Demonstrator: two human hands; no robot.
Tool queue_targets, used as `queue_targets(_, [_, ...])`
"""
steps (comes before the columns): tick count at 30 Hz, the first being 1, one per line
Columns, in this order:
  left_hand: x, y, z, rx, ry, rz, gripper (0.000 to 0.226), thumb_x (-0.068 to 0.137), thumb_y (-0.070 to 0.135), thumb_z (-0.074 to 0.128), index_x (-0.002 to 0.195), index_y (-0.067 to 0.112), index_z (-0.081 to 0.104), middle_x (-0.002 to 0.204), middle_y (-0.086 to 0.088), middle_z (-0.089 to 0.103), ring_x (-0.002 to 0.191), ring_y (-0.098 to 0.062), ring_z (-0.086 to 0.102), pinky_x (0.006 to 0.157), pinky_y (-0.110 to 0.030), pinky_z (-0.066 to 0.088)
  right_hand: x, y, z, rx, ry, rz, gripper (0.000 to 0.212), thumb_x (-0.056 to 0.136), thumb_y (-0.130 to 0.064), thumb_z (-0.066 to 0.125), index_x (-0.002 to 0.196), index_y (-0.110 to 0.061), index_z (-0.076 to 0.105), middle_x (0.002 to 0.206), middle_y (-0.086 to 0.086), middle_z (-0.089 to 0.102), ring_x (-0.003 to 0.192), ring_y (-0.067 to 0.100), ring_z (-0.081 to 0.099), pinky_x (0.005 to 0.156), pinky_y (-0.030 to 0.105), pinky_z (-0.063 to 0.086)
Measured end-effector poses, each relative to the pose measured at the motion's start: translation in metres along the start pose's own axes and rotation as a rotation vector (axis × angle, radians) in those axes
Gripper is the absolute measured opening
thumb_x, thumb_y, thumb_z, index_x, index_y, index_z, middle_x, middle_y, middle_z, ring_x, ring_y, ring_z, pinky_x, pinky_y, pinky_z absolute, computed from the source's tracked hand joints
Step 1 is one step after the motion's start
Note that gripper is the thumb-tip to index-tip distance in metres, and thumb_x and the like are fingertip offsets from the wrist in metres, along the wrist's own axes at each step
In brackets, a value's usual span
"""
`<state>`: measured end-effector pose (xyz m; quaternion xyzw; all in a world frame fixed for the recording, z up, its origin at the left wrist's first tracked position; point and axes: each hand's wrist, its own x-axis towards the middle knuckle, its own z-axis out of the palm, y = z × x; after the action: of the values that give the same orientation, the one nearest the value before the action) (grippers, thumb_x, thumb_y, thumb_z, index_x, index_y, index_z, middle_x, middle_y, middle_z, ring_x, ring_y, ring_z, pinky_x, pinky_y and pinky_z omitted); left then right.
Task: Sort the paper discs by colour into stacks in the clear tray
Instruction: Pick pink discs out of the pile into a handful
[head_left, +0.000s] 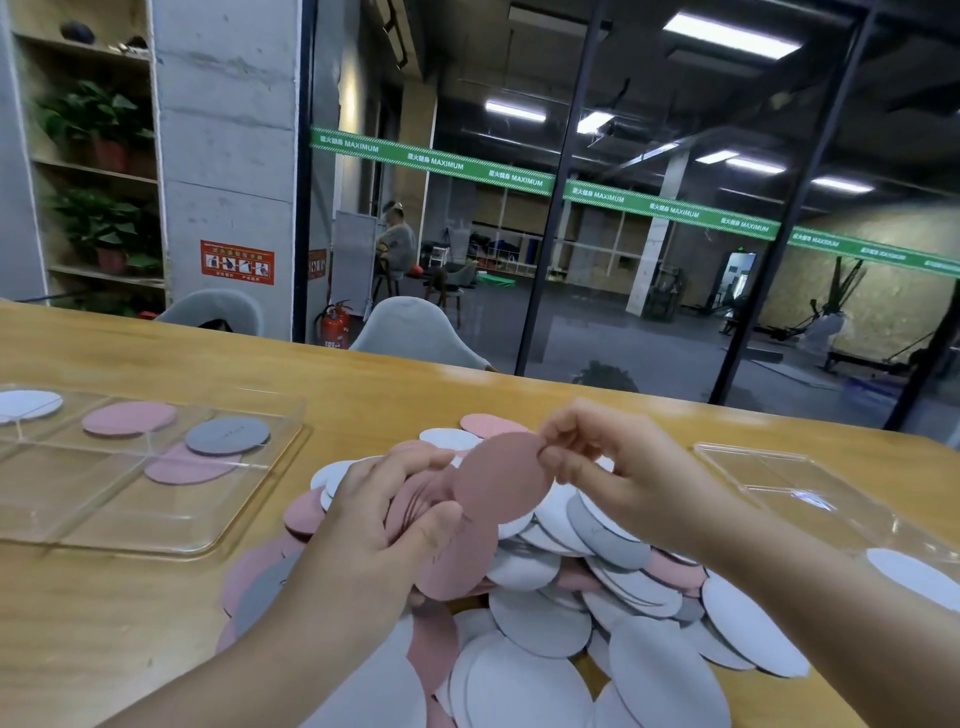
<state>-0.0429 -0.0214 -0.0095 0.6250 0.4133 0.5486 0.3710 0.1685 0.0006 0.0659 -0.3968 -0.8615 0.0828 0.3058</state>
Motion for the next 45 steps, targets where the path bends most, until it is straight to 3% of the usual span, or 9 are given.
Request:
queue_targets(6, [0.001,-0.002,0.000,0.139,0.005,0.095,0.038,0.073,0.054,0.067,0.105,0.065,0.050,0.111,0.041,0.042,0.112,0.013,0.043,0.088,-0.030,0.048,-0.002,-0.008,0.021,-0.107,-0.107,0.009,0.003,0.089,-0.020,0.062,0.090,-0.023,0.062,0.076,-0.021,0.061,0.074,-0.007,0.053,0.064,0.008,0.038])
queue_targets(12, [0.000,-0.003,0.000,0.142,0.019,0.122,0.047,0.068,0.036,0.067,0.103,0.064,0.052,0.116,0.038,0.046,0.114,0.017,0.041,0.089,-0.015,0.038,0.023,0.014,0.017,-0.149,-0.093,0.045,0.009,0.091,-0.023,0.059,0.092,-0.017,0.066,0.078,-0.027,0.056,0.076,-0.004,0.053,0.066,0.009,0.040])
queue_targets(16, [0.000,-0.005,0.001,0.101,0.034,0.073,0.050,0.077,0.017,0.073,0.101,0.058,0.057,0.115,0.035,0.049,0.105,0.006,0.052,0.081,-0.037,0.048,0.063,0.060,0.021,-0.163,-0.039,0.257,0.023,0.093,-0.034,0.055,0.112,-0.022,0.057,0.101,-0.012,0.060,0.091,0.003,0.055,0.067,0.011,0.041])
queue_targets(20, [0.002,-0.006,0.001,0.083,0.029,0.050,0.050,0.076,0.014,0.073,0.102,0.054,0.059,0.116,0.031,0.051,0.100,-0.006,0.057,0.072,-0.036,0.044,0.096,0.102,0.040,-0.167,-0.147,0.413,0.047,0.094,-0.035,0.054,0.137,-0.027,0.040,0.135,-0.001,0.047,0.119,0.015,0.048,0.077,0.020,0.045])
queue_targets(24, [0.003,-0.006,0.001,0.080,0.029,0.061,0.044,0.072,0.026,0.077,0.100,0.055,0.059,0.116,0.032,0.054,0.106,0.005,0.054,0.078,-0.031,0.044,0.122,0.122,0.054,-0.183,-0.278,0.464,0.052,0.097,-0.032,0.049,0.145,-0.026,0.031,0.149,0.000,0.034,0.135,0.018,0.035,0.105,0.029,0.033])
queue_targets(27, [0.004,-0.005,0.001,0.091,0.027,0.080,0.049,0.054,0.048,0.068,0.101,0.057,0.059,0.118,0.032,0.054,0.113,0.012,0.049,0.090,-0.027,0.043,0.134,0.131,0.062,-0.084,-0.298,0.601,0.057,0.094,-0.043,0.049,0.145,-0.032,0.028,0.144,0.001,0.041,0.127,0.022,0.045,0.100,0.040,0.046])
queue_targets(32, [0.005,-0.007,0.000,0.073,0.047,0.050,0.050,0.053,0.043,0.071,0.100,0.058,0.059,0.116,0.033,0.055,0.110,0.014,0.050,0.091,-0.038,0.048,0.141,0.137,0.067,-0.156,-0.429,0.663,0.060,0.090,-0.040,0.054,0.144,-0.032,0.030,0.145,-0.005,0.039,0.117,0.023,0.054,0.098,0.037,0.045])
queue_targets(37, [0.005,-0.008,-0.001,0.100,0.042,0.067,0.052,0.050,0.055,0.064,0.101,0.059,0.058,0.116,0.032,0.056,0.111,0.011,0.050,0.092,-0.029,0.043,0.144,0.141,0.068,-0.160,-0.383,0.637,0.063,0.085,-0.035,0.065,0.141,-0.032,0.035,0.142,-0.005,0.041,0.104,0.021,0.049,0.092,0.040,0.051])
queue_targets(45, [0.003,-0.005,0.002,0.081,0.073,0.023,0.043,0.073,0.028,0.077,0.096,0.059,0.059,0.113,0.034,0.054,0.103,0.009,0.054,0.085,-0.039,0.050,0.139,0.137,0.063,-0.255,-0.077,0.449,0.068,0.083,-0.010,0.065,0.141,-0.024,0.034,0.136,0.007,0.041,0.123,0.030,0.039,0.100,0.040,0.039])
